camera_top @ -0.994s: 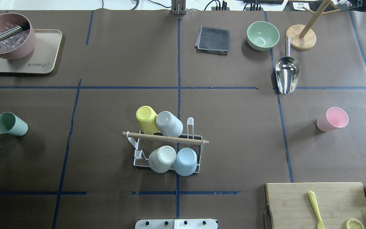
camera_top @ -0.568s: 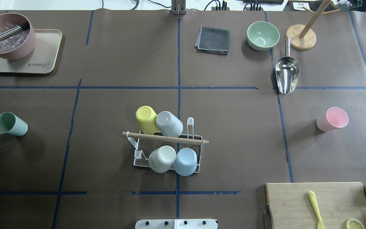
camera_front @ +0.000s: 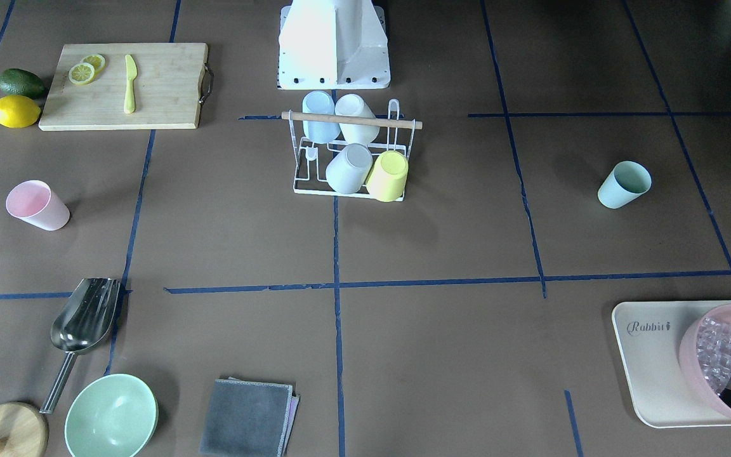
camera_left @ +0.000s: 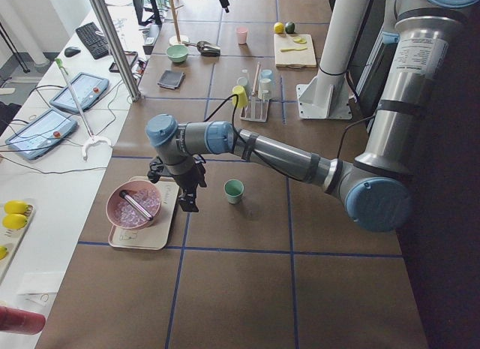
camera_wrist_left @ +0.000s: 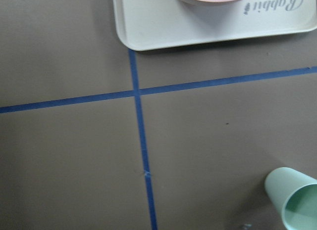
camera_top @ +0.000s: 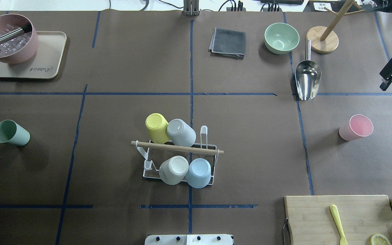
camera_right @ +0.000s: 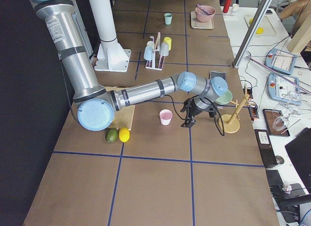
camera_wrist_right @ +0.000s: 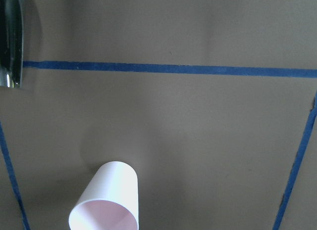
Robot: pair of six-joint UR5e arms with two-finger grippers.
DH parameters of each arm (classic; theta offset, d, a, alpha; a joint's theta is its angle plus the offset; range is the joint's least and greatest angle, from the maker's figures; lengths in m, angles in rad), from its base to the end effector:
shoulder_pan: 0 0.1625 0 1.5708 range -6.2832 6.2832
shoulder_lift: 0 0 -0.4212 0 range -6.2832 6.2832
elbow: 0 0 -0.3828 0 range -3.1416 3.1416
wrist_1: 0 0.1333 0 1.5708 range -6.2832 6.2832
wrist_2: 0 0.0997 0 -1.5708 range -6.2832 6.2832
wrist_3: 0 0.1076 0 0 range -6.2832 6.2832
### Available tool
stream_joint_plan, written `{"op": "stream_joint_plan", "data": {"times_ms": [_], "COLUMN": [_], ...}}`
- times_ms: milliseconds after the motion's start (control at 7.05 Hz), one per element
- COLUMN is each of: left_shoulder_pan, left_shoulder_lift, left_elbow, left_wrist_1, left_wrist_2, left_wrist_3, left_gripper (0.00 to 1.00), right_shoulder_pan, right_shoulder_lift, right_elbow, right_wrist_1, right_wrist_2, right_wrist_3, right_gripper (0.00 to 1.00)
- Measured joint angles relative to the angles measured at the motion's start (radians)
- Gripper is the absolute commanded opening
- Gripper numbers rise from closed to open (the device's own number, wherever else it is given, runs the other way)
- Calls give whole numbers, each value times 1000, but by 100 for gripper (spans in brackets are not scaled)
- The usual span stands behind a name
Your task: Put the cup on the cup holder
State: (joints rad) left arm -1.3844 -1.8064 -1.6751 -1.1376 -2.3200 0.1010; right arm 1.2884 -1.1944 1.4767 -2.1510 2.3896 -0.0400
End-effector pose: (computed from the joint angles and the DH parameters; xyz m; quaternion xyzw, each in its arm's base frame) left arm 0.0432 -0.5527 0.5322 -0.0590 0.3633 0.1162 0.9225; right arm -0.1136 -0.5878 0.5471 -0.1827 -0.3743 -0.0873 0.9049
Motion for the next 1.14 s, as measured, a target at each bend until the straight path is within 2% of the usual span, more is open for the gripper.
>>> {"op": "stream_joint_plan", "data": {"times_ms": [284, 568, 852, 1135], "left_shoulder_pan": [88, 153, 170, 210], "left_shoulder_lift": [-45, -119, -163, -188], "left_elbow": [17, 105, 179, 203], "left_wrist_1": [33, 37, 51, 87], "left_wrist_2": [2, 1, -4, -2], "left_wrist_3": [-1, -3, -1, -3], "left_gripper": [100, 100, 100, 100], "right_shoulder_pan": [-38, -67, -113, -150], "right_shoulder_lift": [64, 124, 133, 128], "right_elbow": [-106, -215, -240, -245], "right_wrist_1": [-9, -11, -15, -21], "right_wrist_2": [11, 39, 52, 54], "right_wrist_3": [-1, -5, -1, 1], "right_gripper": [100, 100, 100, 100]}}
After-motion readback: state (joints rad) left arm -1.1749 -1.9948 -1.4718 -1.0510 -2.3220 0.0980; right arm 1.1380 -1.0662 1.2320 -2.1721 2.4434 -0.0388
